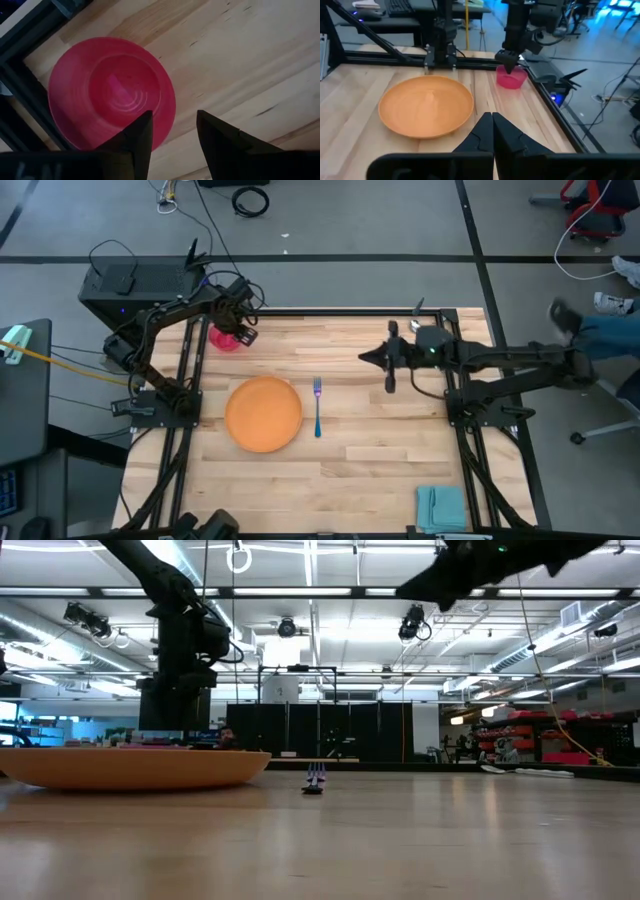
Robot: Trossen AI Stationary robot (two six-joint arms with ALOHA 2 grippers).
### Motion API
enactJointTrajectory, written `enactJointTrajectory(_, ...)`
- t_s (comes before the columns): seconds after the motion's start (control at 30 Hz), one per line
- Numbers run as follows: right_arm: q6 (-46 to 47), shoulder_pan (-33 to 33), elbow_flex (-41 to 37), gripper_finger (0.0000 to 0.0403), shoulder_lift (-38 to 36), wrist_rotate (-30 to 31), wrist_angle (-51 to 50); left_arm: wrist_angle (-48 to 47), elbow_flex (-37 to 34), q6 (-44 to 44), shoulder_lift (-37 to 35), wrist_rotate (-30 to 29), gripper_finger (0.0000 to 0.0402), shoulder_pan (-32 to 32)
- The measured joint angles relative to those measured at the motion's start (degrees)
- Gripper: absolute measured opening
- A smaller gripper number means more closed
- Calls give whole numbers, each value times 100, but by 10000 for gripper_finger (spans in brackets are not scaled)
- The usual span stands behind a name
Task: Set table place
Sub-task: Place the metal spoon into the pink bowl
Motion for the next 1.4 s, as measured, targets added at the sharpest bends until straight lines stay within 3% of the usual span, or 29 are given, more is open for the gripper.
enactJointTrajectory(0.33, 35, -491, 2156, 0, 1784, -455, -1415, 18, 0, -193, 0, -1, 160, 0)
enactJointTrajectory(0.5, -114, -489, 2807, 1, 2399, -579, -1908, 104, -2, -258, 0, -2, 160, 0)
enactJointTrajectory(1.2, -220, -479, 2934, 2, 2389, -704, -2016, 440, -7, -492, 1014, -31, 160, 55)
enactJointTrajectory(1.4, -241, -479, 2934, 2, 2384, -704, -2013, 431, -7, -27, 1172, -31, 160, -5)
